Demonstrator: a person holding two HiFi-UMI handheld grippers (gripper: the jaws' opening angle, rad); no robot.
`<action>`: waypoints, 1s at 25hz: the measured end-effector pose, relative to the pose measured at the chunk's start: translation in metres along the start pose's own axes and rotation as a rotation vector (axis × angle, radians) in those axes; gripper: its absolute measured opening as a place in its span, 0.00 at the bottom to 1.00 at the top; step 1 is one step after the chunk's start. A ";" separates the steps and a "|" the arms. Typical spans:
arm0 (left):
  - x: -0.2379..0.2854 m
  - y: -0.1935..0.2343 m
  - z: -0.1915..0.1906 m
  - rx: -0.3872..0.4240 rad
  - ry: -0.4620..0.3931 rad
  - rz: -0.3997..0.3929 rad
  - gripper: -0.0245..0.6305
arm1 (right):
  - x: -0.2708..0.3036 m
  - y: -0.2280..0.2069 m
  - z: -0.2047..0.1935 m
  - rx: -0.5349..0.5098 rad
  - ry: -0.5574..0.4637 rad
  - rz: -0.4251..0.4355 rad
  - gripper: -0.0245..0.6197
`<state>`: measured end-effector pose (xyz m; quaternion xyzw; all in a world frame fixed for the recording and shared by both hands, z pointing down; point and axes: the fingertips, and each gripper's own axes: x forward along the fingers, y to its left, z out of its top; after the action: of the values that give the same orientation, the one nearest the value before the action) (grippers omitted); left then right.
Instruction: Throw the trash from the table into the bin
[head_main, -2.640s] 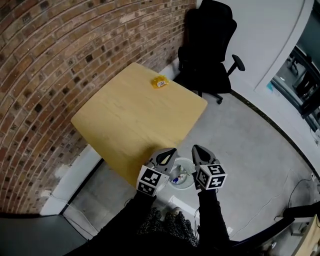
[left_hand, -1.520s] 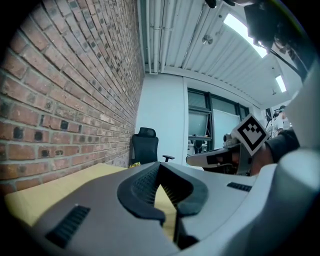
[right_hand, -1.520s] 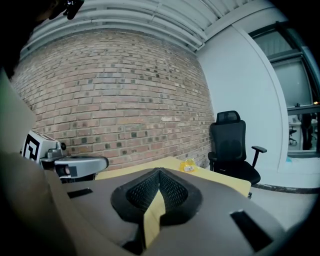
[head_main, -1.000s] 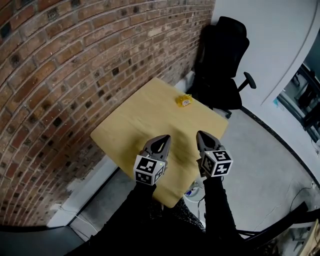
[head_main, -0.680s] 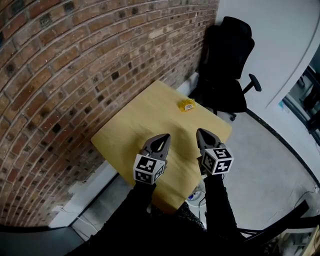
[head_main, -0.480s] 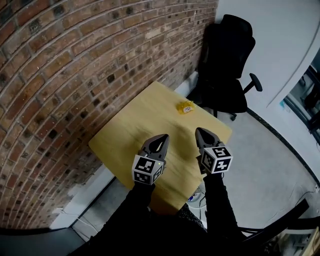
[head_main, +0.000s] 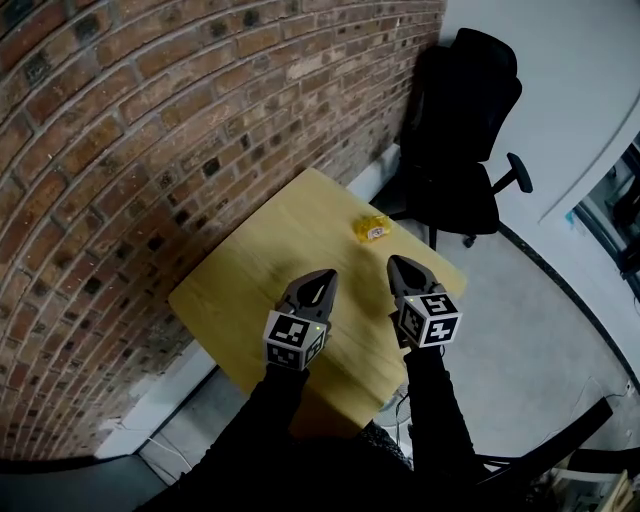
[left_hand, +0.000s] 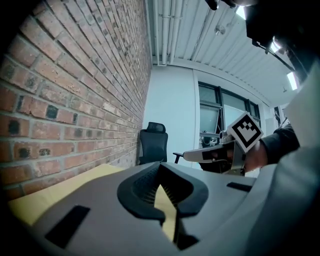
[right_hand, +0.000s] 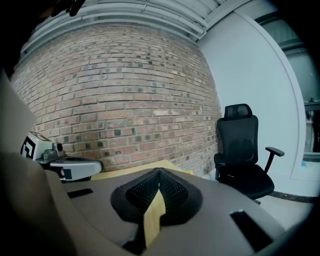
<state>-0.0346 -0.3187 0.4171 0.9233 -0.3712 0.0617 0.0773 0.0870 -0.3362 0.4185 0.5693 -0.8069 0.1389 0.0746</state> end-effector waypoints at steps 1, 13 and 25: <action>0.003 0.001 -0.001 0.000 0.003 -0.001 0.05 | 0.003 -0.003 -0.001 0.002 0.003 0.001 0.06; 0.035 0.011 -0.013 -0.006 0.040 0.004 0.05 | 0.035 -0.037 -0.015 0.029 0.031 0.008 0.06; 0.049 0.021 -0.023 -0.013 0.053 0.017 0.04 | 0.063 -0.056 -0.024 0.071 0.034 0.020 0.06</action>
<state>-0.0149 -0.3626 0.4499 0.9175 -0.3775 0.0844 0.0923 0.1171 -0.4025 0.4661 0.5612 -0.8056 0.1779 0.0666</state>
